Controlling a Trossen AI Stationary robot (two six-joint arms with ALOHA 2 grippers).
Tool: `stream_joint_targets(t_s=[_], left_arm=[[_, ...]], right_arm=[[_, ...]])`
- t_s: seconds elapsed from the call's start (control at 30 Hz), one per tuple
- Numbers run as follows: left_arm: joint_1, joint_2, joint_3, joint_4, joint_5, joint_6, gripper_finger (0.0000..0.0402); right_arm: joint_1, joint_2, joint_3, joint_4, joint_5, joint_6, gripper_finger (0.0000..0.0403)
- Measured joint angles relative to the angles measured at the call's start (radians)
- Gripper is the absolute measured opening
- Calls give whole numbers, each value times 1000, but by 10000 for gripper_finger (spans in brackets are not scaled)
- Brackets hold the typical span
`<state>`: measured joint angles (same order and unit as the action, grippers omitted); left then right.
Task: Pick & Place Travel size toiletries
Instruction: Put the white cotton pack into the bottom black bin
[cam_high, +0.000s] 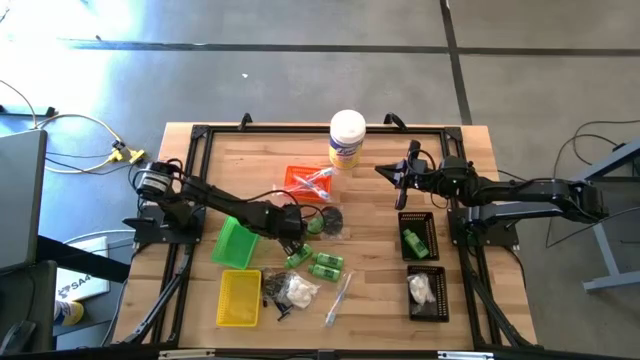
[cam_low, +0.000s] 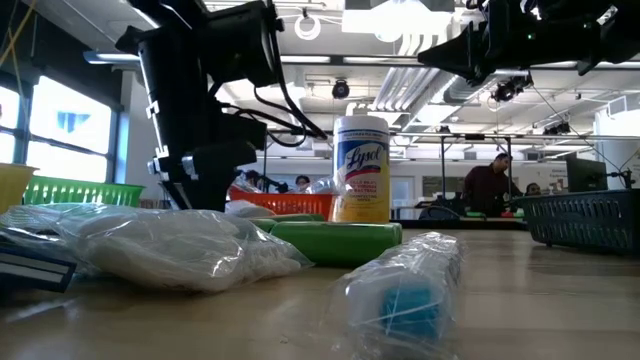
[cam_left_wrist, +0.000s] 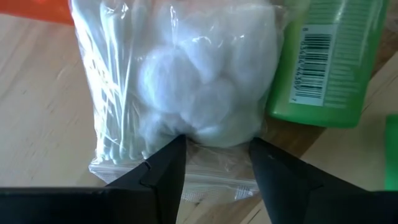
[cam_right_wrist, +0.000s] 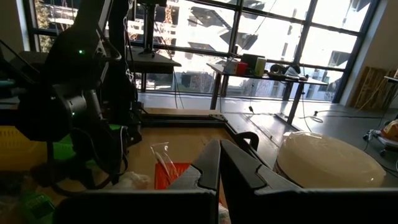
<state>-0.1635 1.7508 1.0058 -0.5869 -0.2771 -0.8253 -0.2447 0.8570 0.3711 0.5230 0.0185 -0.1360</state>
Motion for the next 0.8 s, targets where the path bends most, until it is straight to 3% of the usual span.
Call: stream_joint_targets(t_s=[0.13,0.43,0.8], left_arm=[[0,0,-1,7,13,0,139],[0,2,-2,26,24,0,9],[0,-19,-4,3,8,16,2]], right_arm=[[0,0,0,0,0,0,4],[0,0,0,0,0,0,4],[0,0,0,0,0,0,4]])
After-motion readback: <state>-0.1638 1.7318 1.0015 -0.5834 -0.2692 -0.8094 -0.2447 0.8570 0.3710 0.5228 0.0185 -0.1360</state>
